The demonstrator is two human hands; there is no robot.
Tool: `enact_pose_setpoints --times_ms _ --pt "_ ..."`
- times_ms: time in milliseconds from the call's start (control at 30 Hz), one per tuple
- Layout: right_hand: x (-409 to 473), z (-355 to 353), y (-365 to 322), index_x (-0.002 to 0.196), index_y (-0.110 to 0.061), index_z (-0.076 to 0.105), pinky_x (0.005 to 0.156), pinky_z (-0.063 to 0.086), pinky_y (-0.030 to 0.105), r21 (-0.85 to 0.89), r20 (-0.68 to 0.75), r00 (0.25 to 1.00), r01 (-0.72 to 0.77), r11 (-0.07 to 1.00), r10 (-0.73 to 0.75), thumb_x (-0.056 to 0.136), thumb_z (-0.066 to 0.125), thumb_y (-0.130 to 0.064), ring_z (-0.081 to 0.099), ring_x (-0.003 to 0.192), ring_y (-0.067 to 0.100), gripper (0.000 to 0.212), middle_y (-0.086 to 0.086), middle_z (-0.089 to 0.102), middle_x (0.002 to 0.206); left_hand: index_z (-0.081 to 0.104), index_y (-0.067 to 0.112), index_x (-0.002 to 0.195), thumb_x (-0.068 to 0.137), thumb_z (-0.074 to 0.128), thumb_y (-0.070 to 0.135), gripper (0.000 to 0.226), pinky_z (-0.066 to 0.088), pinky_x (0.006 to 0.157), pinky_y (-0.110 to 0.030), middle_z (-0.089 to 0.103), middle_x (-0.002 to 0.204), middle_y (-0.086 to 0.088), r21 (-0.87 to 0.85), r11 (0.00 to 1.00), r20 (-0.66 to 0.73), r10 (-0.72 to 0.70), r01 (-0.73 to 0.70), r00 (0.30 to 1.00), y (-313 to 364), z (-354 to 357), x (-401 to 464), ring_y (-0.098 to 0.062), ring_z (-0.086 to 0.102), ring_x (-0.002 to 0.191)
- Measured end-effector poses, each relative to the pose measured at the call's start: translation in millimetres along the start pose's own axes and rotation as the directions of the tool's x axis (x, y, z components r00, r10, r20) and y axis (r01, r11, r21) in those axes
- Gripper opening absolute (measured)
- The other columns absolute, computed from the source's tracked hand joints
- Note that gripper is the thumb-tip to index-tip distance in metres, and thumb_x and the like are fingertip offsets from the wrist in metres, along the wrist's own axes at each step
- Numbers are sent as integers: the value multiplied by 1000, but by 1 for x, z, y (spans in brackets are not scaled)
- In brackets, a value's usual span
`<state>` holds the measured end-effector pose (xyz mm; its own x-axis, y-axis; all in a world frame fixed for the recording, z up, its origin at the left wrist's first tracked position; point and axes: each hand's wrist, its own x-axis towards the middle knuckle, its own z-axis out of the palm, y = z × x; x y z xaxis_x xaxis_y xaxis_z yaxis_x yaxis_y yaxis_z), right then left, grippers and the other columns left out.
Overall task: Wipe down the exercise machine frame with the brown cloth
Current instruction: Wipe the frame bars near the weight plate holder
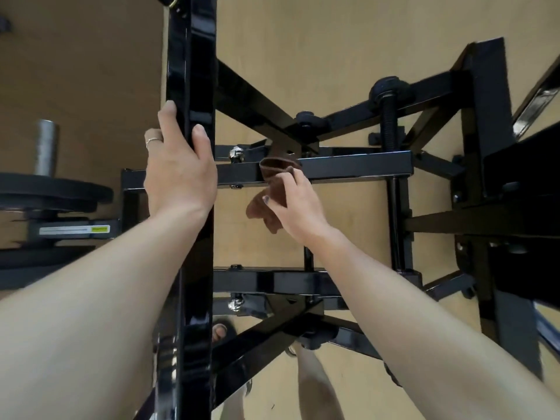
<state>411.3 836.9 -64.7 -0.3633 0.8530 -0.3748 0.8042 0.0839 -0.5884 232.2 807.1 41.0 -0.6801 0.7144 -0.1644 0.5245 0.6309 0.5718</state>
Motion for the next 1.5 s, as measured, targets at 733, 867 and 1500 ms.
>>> enact_pose_setpoints --times_ms 733,867,1500 --pt "-18 -74 94 146 -15 26 92 60 40 -67 -498 732 -566 822 464 101 62 -41 60 119 35 63 24 36 150 22 29 156 109 28 47 51 40 67 -44 44 141 -23 96 995 -5 14 -13 1000 -1 5 1 -38 58 96" --pt "-27 -82 102 141 -15 29 86 62 41 -91 -436 749 -588 804 499 96 70 -37 64 115 37 65 23 44 142 23 29 156 109 29 46 51 39 67 -44 46 139 -22 96 995 -17 21 -20 1000 0 5 0 -28 49 89" --pt "-108 -87 116 139 -15 44 103 45 46 -455 -178 720 -665 593 671 93 64 -55 64 114 32 64 10 64 125 20 27 158 109 31 45 53 48 71 -47 42 143 -23 71 997 26 1 -3 1000 4 1 0 -40 59 104"
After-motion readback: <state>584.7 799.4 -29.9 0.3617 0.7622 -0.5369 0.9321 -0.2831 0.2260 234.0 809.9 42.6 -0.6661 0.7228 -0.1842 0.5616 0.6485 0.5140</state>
